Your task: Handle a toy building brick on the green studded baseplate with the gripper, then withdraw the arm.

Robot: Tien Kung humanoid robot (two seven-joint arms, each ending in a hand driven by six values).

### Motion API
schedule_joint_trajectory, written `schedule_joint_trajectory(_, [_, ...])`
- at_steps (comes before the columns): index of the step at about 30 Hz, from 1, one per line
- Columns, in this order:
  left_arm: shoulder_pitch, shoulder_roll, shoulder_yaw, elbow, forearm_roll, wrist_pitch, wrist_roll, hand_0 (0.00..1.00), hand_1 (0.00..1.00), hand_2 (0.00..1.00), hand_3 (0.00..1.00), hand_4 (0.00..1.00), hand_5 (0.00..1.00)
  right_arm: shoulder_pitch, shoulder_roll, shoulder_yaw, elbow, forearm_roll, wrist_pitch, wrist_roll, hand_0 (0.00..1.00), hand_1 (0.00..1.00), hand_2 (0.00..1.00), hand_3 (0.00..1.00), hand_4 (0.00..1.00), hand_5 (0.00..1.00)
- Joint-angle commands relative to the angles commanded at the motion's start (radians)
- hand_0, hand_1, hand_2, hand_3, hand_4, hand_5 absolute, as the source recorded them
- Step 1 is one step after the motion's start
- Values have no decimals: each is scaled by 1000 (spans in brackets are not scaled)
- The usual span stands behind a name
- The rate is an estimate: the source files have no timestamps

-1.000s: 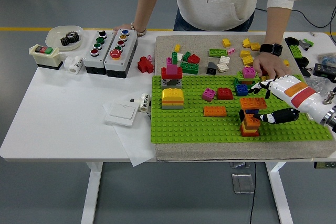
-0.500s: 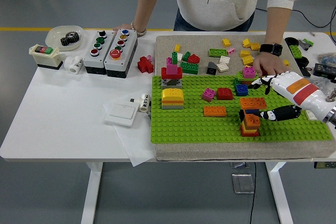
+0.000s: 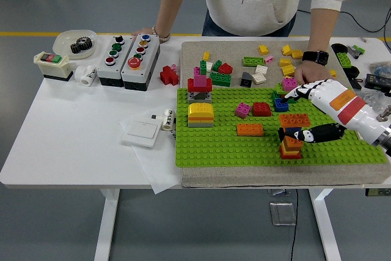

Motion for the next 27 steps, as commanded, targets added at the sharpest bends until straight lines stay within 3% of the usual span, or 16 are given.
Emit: schedule_joint_trajectory(27, [5,-1,-16,0,33,-8,2,545,628,690,613,639,744,-32,5,21,-35,-91,-7,10,565,572,602,545,774,473])
